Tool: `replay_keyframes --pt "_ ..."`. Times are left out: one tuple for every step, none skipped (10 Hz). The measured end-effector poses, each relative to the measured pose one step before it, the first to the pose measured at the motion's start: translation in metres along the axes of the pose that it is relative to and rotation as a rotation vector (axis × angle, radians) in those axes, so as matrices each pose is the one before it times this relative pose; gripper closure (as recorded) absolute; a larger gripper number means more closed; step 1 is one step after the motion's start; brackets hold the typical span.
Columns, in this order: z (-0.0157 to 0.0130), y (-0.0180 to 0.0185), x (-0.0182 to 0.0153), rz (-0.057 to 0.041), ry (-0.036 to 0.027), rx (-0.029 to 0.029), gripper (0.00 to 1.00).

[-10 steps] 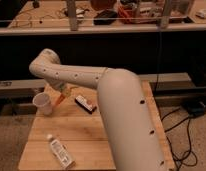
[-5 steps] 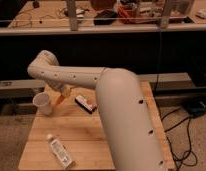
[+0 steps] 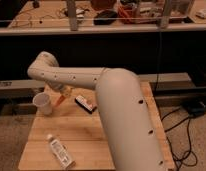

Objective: Place the pepper in the ceramic cup

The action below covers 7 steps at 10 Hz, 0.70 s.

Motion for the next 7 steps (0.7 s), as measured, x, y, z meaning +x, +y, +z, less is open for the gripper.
replay_keyframes --pt "-0.00574 -0.00343 -0.00040 -0.00985 -0.00640 0.00703 0.99" --pt "-0.00374 -0.00209 -0.00116 -0.00995 -0.00057 0.00049 1.00" --pt "-0.00277 -0.00213 -0.00134 -0.00806 0.00174 -0.00080 1.00" --pt "-0.00130 -0.00165 -0.00070 -0.00754 0.00309 -0.00243 1.00" --pt "-0.00178 -0.00186 -0.00047 -0.00741 0.00389 -0.00156 1.00" --pt "-0.00208 -0.00141 0.00040 -0.00590 0.00467 -0.00056 1.00" --pt "-0.00349 -0.00197 -0.00001 -0.00601 0.00384 0.00211 1.00"
